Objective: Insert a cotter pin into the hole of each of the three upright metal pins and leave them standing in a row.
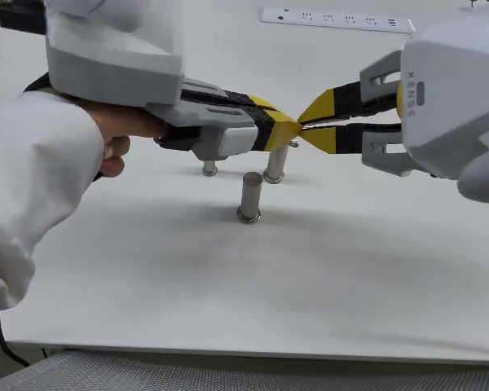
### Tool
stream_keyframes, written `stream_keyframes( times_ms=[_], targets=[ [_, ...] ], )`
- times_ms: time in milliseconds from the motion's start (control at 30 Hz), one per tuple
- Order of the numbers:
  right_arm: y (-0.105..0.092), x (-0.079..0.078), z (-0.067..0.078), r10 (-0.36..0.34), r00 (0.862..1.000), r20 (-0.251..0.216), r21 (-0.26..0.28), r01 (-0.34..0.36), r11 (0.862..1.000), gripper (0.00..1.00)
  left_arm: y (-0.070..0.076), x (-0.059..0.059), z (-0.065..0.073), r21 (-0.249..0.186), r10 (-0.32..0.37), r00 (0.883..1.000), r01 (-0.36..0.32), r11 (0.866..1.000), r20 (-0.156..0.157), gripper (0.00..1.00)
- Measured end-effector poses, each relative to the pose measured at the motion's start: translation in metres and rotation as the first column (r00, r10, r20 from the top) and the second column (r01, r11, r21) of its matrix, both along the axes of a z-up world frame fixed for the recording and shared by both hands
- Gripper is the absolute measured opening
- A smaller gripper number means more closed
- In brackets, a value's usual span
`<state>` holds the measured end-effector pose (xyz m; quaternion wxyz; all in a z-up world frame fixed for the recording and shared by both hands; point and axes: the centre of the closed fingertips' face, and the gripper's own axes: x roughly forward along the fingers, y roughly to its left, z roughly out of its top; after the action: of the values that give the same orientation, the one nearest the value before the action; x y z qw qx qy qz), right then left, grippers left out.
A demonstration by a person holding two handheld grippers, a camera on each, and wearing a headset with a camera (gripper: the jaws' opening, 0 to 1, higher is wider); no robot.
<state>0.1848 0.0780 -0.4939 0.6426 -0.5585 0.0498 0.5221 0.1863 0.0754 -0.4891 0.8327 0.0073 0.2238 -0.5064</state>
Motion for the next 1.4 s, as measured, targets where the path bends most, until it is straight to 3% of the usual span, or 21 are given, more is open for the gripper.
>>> stream_keyframes(
  times_ms=[367,467,500,533,633,733,800,833,867,967,1000,1033,1067,1133,1167,1200,1300,1400],
  targets=[
    [-0.001,0.0,-0.003,-0.001,1.0,-0.013,-0.001,0.001,1.0,0.0,0.004,-0.001,-0.004,0.018,0.004,1.0,-0.004,1.0,-0.002,0.0],
    [-0.009,0.001,-0.011,-0.059,0.994,-0.087,-0.01,0.058,0.998,0.0,0.006,-0.002,-0.006,0.028,0.005,1.0,-0.005,1.0,-0.011,0.0],
    [-0.011,0.003,-0.012,-0.066,0.993,-0.093,-0.008,0.066,0.998,0.0,0.007,-0.003,-0.007,0.026,0.007,1.0,-0.006,1.0,-0.023,0.0],
    [-0.015,0.004,-0.016,-0.093,0.988,-0.126,-0.008,0.093,0.996,0.03,0.008,-0.004,-0.006,0.024,0.004,1.0,-0.004,1.0,-0.024,0.0],
    [-0.019,0.007,-0.017,-0.126,0.979,-0.161,0.024,0.131,0.991,0.1,0.009,-0.007,-0.005,0.031,-0.004,1.0,0.005,1.0,-0.014,0.0],
    [-0.021,0.006,-0.02,-0.155,0.954,-0.257,0.068,0.178,0.982,0.11,0.009,-0.009,-0.004,0.038,-0.018,1.0,0.018,0.999,0.003,0.0],
    [-0.021,0.006,-0.022,-0.17,0.928,-0.331,0.104,0.215,0.971,0.13,0.01,-0.011,-0.005,0.056,-0.036,0.999,0.035,0.998,0.017,0.0],
    [-0.022,0.003,-0.023,-0.177,0.904,-0.39,0.119,0.24,0.963,0.15,0.01,-0.013,-0.006,0.061,-0.044,0.999,0.043,0.997,0.024,0.0],
    [-0.021,0.002,-0.023,-0.177,0.888,-0.424,0.137,0.256,0.957,0.15,0.01,-0.014,-0.006,0.062,-0.049,0.999,0.048,0.997,0.023,0.0],
    [-0.018,-0.006,-0.021,-0.144,0.809,-0.569,0.189,0.299,0.935,0.17,0.01,-0.016,-0.006,0.074,-0.072,0.997,0.069,0.995,0.042,0.0],
    [-0.016,-0.009,-0.02,-0.121,0.769,-0.628,0.212,0.319,0.924,0.19,0.01,-0.018,-0.005,0.072,-0.084,0.995,0.081,0.994,0.046,0.0],
    [-0.015,-0.01,-0.018,-0.108,0.741,-0.663,0.229,0.338,0.913,0.21,0.009,-0.02,-0.004,0.069,-0.093,0.994,0.089,0.994,0.051,0.0],
    [-0.014,-0.012,-0.018,-0.088,0.704,-0.705,0.239,0.352,0.905,0.21,0.007,-0.023,-0.001,0.065,-0.105,0.993,0.101,0.993,0.057,0.0],
    [-0.013,-0.013,-0.02,-0.063,0.651,-0.757,0.248,0.375,0.893,0.21,0.006,-0.023,0.0,0.064,-0.127,0.989,0.123,0.99,0.07,0.0],
    [-0.011,-0.018,-0.019,-0.053,0.632,-0.773,0.246,0.377,0.893,0.21,0.005,-0.024,0.0,0.065,-0.14,0.988,0.135,0.989,0.068,0.0],
    [-0.011,-0.022,-0.02,-0.04,0.601,-0.798,0.24,0.379,0.894,0.2,0.005,-0.028,0.002,0.066,-0.144,0.987,0.14,0.988,0.066,0.0],
    [-0.013,-0.025,-0.024,-0.033,0.599,-0.8,0.223,0.348,0.911,0.18,0.005,-0.027,0.001,0.08,-0.158,0.984,0.152,0.985,0.08,0.0],
    [-0.012,-0.032,-0.027,-0.021,0.568,-0.823,0.206,0.331,0.921,0.17,0.006,-0.033,0.0,0.084,-0.183,0.98,0.176,0.981,0.078,0.0]
  ],
)
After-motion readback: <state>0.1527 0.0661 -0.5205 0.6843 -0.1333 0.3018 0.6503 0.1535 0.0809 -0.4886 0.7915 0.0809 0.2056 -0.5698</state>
